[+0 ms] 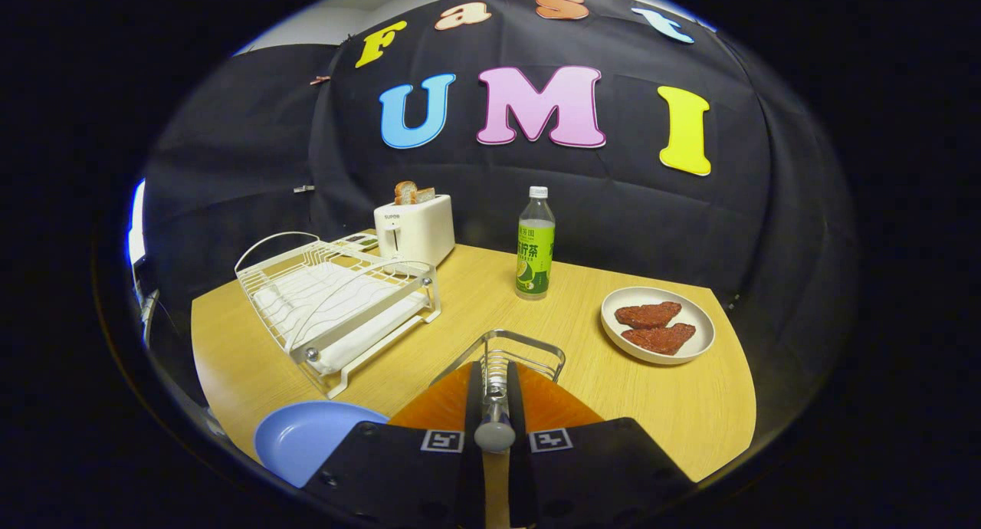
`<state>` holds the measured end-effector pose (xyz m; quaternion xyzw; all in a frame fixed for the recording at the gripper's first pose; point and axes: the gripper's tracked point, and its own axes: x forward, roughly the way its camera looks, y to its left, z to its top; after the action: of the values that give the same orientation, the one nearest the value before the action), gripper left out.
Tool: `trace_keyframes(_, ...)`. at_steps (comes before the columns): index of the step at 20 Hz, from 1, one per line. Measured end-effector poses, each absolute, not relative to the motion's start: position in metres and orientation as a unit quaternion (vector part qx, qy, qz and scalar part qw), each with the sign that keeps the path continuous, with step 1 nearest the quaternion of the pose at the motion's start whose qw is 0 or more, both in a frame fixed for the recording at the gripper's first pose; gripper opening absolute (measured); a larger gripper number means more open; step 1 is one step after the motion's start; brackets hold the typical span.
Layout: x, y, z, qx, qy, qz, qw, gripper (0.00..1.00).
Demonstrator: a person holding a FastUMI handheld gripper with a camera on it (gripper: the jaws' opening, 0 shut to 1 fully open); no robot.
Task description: Take the plate from the dish rack, then take the spoon from the basket and place it into the plate.
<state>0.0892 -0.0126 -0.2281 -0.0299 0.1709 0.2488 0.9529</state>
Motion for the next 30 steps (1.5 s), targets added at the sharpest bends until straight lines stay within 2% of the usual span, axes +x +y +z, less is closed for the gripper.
trace_keyframes(7, 0.071, -0.023, -0.163, -0.017, 0.148, 0.269, 0.952, 0.16)
trace_keyframes(15, -0.001, 0.012, -0.112, -0.005, 0.137, 0.361, 0.923, 0.16)
trace_keyframes(22, -0.049, 0.063, -0.149, -0.025, 0.167, 0.45, 0.877, 0.16)
trace_keyframes(30, -0.058, 0.092, -0.219, -0.072, 0.215, 0.46, 0.858, 0.16)
